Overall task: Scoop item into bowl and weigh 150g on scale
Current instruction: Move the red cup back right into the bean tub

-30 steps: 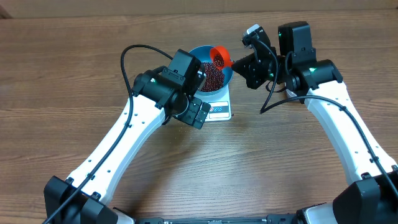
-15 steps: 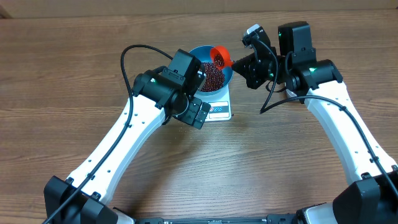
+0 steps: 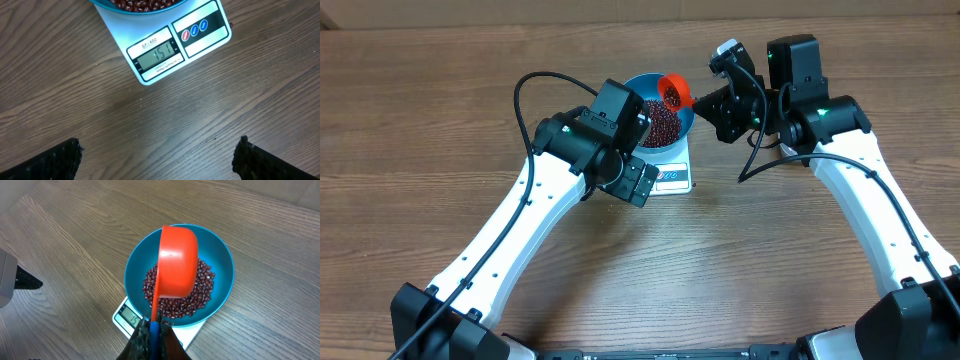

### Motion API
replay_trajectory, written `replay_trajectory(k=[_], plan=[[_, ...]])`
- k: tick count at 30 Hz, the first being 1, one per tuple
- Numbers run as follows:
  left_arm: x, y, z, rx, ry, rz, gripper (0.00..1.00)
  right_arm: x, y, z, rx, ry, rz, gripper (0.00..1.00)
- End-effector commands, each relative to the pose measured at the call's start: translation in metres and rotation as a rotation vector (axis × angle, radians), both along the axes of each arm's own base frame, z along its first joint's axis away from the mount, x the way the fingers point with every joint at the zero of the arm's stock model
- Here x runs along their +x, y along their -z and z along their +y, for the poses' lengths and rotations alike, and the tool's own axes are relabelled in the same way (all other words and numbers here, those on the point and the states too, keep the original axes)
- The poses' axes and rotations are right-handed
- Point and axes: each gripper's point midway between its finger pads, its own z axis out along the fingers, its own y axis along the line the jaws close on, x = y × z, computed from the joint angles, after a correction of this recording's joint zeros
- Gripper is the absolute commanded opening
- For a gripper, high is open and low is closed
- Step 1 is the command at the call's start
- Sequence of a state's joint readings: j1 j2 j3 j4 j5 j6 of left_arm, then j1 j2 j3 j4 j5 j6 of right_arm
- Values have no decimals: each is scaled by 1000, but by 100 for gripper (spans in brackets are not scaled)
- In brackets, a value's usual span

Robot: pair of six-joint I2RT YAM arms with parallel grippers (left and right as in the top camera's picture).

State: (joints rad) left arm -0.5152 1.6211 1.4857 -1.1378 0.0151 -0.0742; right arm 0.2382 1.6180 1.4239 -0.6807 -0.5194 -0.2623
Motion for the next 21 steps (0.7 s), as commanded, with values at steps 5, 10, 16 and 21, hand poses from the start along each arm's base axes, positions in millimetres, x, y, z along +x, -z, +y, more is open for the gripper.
replay_trajectory(k=[5,10,16,21], plan=[[0,-6,0,-2,16,-19,100,2,-21,2,16,-2,-51,4],[0,-6,0,-2,15,-19,100,1,-21,2,17,0,-46,4],[0,-6,0,-2,15,-19,100,-1,-19,2,27,16,-12,4],[0,-6,0,-2,15,-19,100,-1,-21,-1,71,39,25,4]])
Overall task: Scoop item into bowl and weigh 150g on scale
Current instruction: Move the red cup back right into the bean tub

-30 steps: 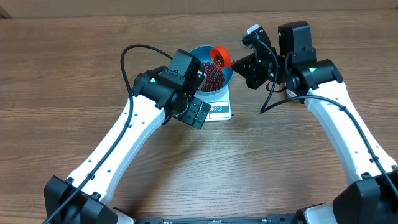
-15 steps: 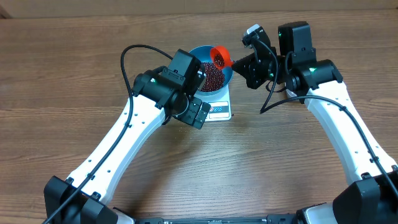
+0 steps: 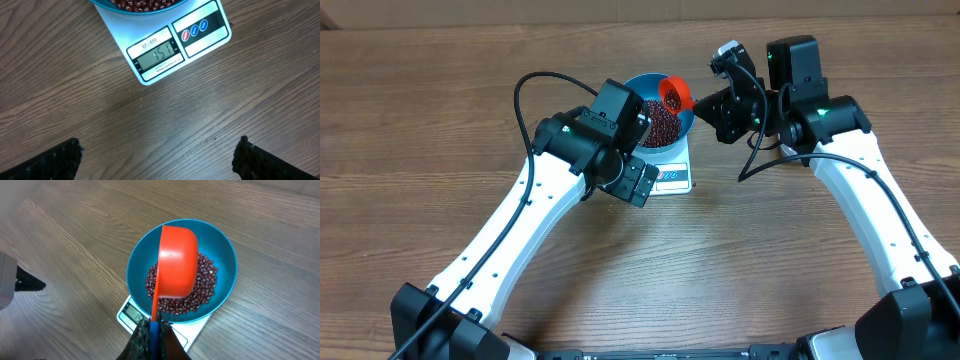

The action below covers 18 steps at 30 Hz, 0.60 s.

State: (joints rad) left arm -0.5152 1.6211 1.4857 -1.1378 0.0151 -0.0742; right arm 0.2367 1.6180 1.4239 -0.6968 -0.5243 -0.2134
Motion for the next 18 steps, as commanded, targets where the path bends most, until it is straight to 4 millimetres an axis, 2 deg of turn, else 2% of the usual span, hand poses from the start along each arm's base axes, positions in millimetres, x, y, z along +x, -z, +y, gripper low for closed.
replay_trajectory(k=[1,4,10,14,18], plan=[[0,-6,0,-2,15,-19,100,1,-24,-1,67,4,-19,3],[0,-6,0,-2,15,-19,100,1,-33,-10,152,-1,8,3],[0,-6,0,-2,15,-19,100,4,-54,-53,331,15,45,4],[0,-6,0,-2,15,-19,100,5,-66,-97,447,77,70,4],[0,-6,0,-2,15,-19,100,9,-63,-155,474,229,88,4]])
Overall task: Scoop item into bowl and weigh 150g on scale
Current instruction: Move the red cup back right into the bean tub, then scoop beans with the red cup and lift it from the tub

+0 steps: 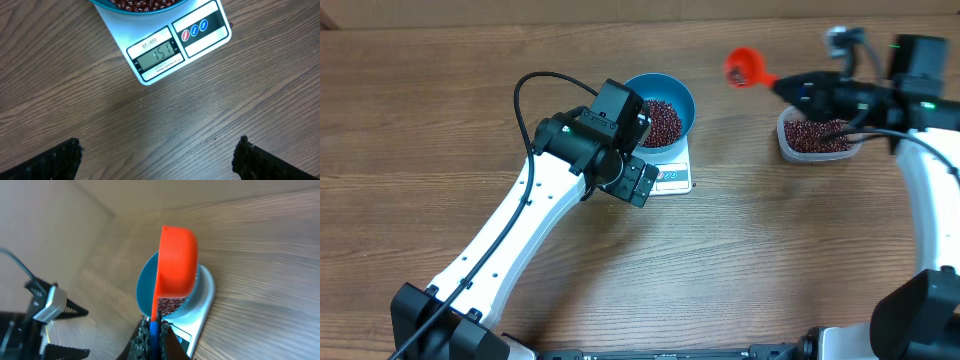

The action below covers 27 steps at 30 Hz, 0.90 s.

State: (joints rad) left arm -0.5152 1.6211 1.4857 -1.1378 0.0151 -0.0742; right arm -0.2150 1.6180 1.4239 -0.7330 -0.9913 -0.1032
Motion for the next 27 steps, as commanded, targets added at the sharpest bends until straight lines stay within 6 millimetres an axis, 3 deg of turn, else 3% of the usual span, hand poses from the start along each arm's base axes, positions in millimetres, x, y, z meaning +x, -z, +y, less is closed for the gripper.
replay_trajectory(k=[1,7,12,21,27], plan=[[0,-6,0,-2,15,-19,100,-5,-24,-39,71,74,-16,4],[0,-6,0,-2,15,-19,100,-18,-11,-115,84,289,80,4],[0,-6,0,-2,15,-19,100,-34,27,-171,-72,510,230,4],[0,-6,0,-2,15,-19,100,-41,65,-168,-396,527,345,4],[0,-6,0,-2,15,-19,100,-33,79,-148,-661,504,364,4]])
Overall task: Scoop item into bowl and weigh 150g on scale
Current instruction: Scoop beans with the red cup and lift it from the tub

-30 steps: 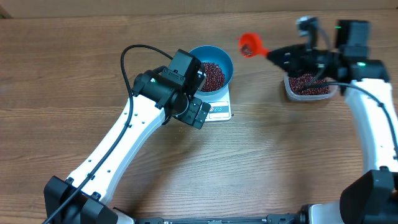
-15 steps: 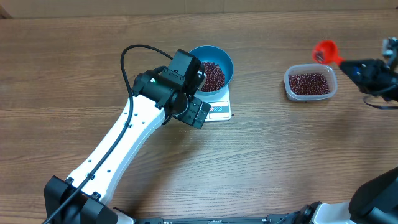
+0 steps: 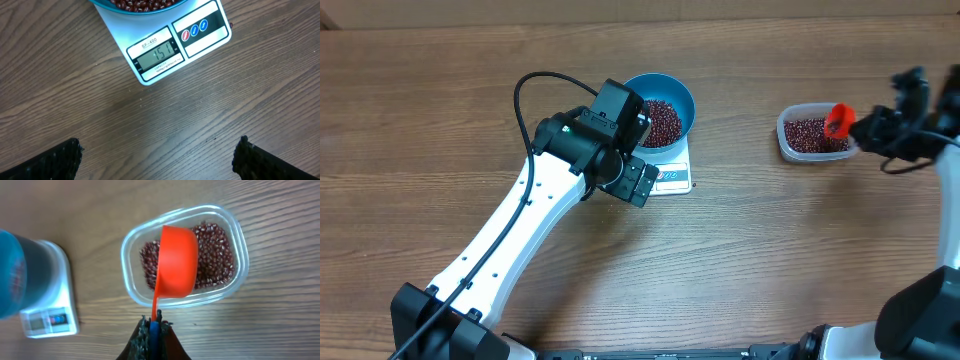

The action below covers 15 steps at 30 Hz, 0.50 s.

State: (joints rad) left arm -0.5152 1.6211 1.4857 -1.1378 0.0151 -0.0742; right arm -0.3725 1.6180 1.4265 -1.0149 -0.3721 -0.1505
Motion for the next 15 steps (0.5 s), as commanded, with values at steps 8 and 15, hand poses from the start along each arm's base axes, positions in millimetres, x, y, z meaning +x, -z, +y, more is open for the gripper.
replay_trajectory(k=[8,15], plan=[[0,-6,0,-2,15,-19,100,4,7,-1,-427,-13,108,4],[0,-6,0,-2,15,-19,100,3,7,-3,-506,13,133,4]])
